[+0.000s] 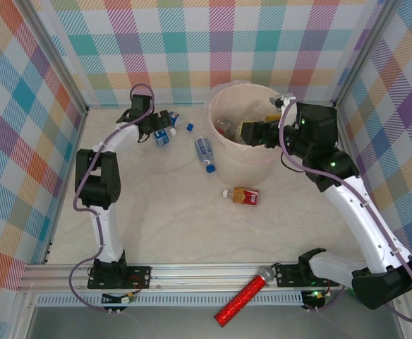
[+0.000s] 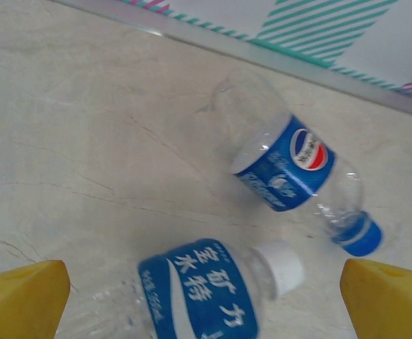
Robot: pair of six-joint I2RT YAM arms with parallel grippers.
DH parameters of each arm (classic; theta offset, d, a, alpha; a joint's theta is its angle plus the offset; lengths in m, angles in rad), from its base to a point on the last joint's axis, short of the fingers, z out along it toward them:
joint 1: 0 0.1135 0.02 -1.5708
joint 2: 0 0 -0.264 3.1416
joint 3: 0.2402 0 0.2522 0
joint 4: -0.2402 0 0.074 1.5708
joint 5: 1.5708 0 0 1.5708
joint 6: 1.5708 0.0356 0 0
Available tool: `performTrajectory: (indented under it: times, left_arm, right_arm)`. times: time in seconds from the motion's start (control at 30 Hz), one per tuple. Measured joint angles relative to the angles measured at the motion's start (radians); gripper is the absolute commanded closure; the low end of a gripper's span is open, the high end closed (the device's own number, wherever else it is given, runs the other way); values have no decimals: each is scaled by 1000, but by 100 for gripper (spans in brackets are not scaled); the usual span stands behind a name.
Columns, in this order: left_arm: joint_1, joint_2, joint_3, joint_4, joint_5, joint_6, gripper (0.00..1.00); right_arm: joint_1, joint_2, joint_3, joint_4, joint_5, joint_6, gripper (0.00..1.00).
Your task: Put the plastic bottles in the bin
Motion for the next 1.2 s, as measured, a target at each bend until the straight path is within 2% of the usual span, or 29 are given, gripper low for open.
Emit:
performTrajectory:
  times: [0.33,0.43,0.7,0.87,1.03,1.2]
  left_arm:
    - [16,53,18,-92,184,100,6]
    - [8,53,-2,-105,207,138,7]
    - [-54,53,-7,-231,154,245,15]
    - [-85,90,71,-315,93,275,28]
    - [-90,119,116,-336,51,267,38]
    - [-89,119,122,-351,33,248,45]
  right_arm:
    - [0,-27,-21,0,3,-1,1]
    - [0,-27,-30,2,5,-1,1]
    - [0,-26,-32,8,4,11,1]
    - [0,-26,-32,8,5,18,1]
    - [0,-26,-32,7,5,18,1]
    - [0,-33,-34,8,5,19,1]
